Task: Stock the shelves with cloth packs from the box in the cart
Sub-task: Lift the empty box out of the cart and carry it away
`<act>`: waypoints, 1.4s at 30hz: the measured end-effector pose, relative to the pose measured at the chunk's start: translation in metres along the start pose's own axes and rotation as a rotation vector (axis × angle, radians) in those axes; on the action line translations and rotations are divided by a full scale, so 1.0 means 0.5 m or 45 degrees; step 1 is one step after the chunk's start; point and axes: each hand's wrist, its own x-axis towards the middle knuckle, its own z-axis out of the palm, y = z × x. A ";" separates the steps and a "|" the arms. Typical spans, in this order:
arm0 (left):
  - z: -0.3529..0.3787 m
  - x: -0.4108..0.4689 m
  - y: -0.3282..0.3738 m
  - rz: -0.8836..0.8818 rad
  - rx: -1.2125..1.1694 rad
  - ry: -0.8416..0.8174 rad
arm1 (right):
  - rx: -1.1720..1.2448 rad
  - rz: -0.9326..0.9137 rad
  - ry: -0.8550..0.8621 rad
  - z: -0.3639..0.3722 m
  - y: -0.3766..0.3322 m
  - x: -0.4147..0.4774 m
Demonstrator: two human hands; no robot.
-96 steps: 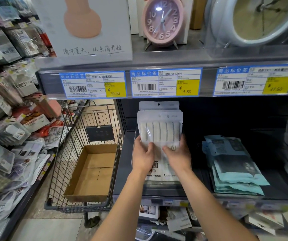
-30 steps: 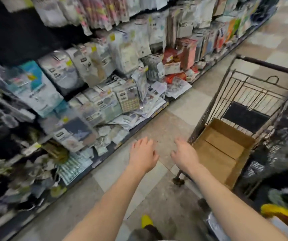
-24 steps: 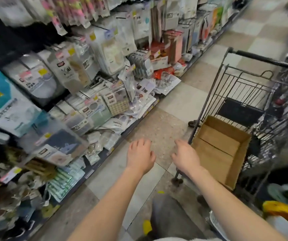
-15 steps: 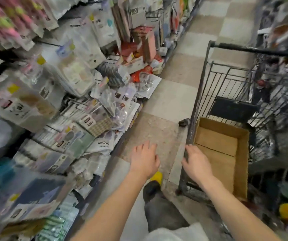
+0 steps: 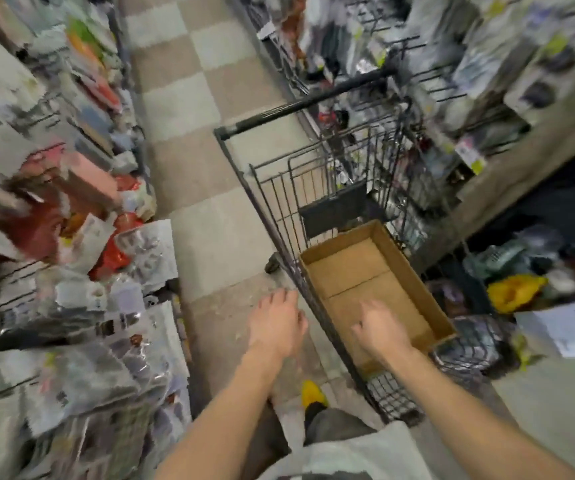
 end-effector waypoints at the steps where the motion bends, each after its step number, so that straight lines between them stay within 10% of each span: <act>1: -0.011 0.028 0.000 0.059 0.016 -0.010 | 0.019 0.076 0.021 -0.003 0.002 0.002; 13: -0.054 0.364 0.045 0.707 0.360 -0.133 | 0.452 0.968 0.264 0.030 -0.008 -0.049; 42: 0.332 0.836 0.220 0.233 0.296 -0.650 | 1.523 1.739 0.261 0.396 0.330 0.247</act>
